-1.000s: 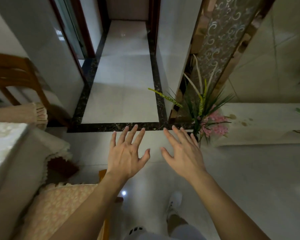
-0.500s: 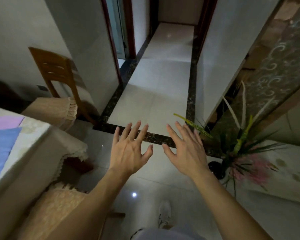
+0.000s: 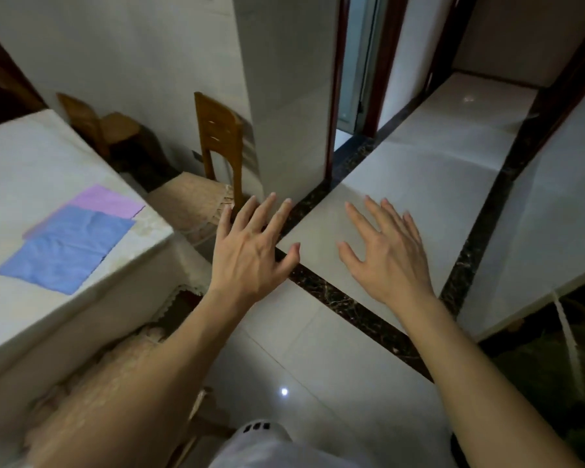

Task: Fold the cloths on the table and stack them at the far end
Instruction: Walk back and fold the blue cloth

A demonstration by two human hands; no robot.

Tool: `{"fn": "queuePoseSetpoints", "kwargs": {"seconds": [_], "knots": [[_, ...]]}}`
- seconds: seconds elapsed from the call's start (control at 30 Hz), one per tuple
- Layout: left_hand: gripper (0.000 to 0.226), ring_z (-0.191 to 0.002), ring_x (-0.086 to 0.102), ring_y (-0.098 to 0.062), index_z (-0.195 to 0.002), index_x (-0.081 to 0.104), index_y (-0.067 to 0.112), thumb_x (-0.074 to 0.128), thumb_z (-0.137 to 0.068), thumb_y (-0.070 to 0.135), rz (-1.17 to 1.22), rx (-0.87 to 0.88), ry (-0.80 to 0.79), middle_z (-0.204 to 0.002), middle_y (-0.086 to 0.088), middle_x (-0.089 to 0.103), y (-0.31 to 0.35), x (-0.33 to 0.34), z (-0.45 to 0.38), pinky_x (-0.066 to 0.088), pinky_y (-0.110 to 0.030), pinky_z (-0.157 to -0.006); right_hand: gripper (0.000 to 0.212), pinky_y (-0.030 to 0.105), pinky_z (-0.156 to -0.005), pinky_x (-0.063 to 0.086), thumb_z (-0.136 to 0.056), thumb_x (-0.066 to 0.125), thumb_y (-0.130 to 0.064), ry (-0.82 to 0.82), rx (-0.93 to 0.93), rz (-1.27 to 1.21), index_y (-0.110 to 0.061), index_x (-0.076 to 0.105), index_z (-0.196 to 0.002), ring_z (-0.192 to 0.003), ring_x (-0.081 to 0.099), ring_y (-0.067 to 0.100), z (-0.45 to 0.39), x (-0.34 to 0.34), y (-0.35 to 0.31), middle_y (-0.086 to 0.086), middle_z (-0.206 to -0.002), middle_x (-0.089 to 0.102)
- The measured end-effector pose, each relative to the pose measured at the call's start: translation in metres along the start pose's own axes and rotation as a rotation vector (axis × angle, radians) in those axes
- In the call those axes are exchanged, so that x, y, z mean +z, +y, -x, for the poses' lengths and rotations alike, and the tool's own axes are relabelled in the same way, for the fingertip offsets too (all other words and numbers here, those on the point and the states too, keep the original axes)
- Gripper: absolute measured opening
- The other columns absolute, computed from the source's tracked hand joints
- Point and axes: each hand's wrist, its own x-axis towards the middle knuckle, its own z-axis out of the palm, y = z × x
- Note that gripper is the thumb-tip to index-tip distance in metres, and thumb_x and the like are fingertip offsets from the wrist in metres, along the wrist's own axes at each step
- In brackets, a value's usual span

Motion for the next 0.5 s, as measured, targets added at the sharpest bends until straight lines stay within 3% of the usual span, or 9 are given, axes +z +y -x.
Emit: {"fn": "queuePoseSetpoints", "kwargs": {"seconds": [0.27,0.5], "knots": [[0.071,-0.150,0.023,-0.023,-0.155,0.023,0.031,0.030,-0.093,0.065,-0.054,-0.170,0.052,-0.162,0.000,0.027,-0.054,0.007,-0.013,0.013,-0.056,-0.121,0.067,0.050,-0.121,0.014,-0.094,0.033,-0.058,-0.037,-0.190,-0.061,-0.032,0.027,-0.156,-0.152,0.020,0.026,-0.066,0.029,-0.033,0.006,-0.163,0.028],[0.071,-0.150,0.021,-0.022,-0.156,0.021,0.033,0.024,-0.093,0.067,-0.086,-0.297,0.042,-0.162,0.002,0.026,-0.111,0.028,-0.035,0.014,-0.055,-0.122,0.068,0.051,-0.123,0.017,-0.093,0.029,-0.061,-0.074,-0.311,-0.075,-0.033,0.028,-0.155,-0.151,0.021,0.025,-0.131,0.066,-0.074,0.005,-0.162,0.029]]}}
